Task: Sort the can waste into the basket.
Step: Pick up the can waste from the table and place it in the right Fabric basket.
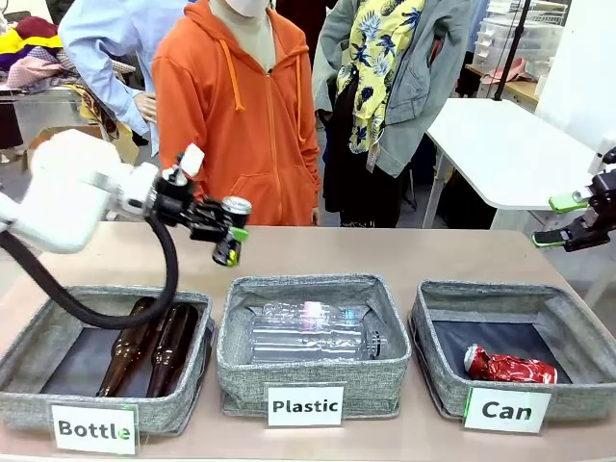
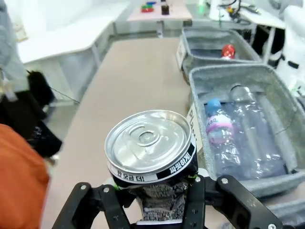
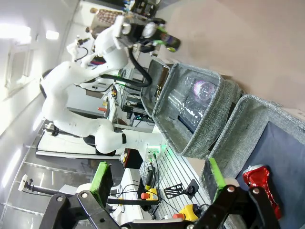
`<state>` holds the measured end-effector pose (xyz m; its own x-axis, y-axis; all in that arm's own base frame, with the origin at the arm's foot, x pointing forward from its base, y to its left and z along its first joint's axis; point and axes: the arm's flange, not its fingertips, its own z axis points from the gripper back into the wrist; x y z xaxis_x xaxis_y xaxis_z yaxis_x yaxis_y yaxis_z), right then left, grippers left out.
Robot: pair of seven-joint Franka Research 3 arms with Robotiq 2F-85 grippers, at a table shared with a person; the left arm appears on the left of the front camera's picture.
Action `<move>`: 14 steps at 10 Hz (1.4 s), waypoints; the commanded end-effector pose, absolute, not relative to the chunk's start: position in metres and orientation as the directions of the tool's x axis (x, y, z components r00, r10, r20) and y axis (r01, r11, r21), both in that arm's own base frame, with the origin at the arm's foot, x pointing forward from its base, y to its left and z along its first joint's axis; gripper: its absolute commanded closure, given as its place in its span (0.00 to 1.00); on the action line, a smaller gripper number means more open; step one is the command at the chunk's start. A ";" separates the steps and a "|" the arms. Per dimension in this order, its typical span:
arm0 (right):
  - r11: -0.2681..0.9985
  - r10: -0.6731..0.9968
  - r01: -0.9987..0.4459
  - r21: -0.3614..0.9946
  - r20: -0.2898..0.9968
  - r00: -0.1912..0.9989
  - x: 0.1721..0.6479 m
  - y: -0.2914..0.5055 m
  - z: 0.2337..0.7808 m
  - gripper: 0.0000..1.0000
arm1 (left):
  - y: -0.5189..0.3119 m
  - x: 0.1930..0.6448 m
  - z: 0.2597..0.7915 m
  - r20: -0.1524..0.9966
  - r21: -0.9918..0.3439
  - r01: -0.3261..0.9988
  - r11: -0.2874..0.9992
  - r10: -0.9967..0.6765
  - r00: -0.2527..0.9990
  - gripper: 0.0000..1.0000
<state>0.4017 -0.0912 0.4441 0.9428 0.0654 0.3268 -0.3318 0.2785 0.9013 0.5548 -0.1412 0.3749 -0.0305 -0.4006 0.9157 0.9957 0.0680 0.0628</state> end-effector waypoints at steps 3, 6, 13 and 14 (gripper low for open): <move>0.274 0.083 -0.348 0.896 0.339 0.937 0.402 -0.095 0.446 0.00 | -0.085 0.441 0.432 0.853 0.148 0.988 -0.039 -0.500 -0.148 0.84; 0.274 0.083 -0.348 0.896 0.339 0.937 0.402 -0.095 0.446 0.00 | -0.061 0.413 0.411 0.847 0.227 0.966 0.121 -0.514 -0.135 0.84; 0.338 0.047 -0.368 0.866 0.375 0.926 0.374 -0.118 0.480 0.00 | -0.213 0.370 0.455 0.896 0.308 0.942 -0.134 -0.293 -0.334 0.64; 0.424 0.040 -0.354 0.834 0.373 0.927 0.361 -0.136 0.484 0.00 | -0.268 0.361 0.474 0.869 0.335 0.918 -0.212 -0.307 -0.388 0.64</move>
<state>0.3771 -0.1218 0.4751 0.9237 0.0431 0.3808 -0.3707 0.3521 0.8594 0.3612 -0.2265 0.4637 -0.3382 -0.2745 0.9002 0.9381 -0.1742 0.2993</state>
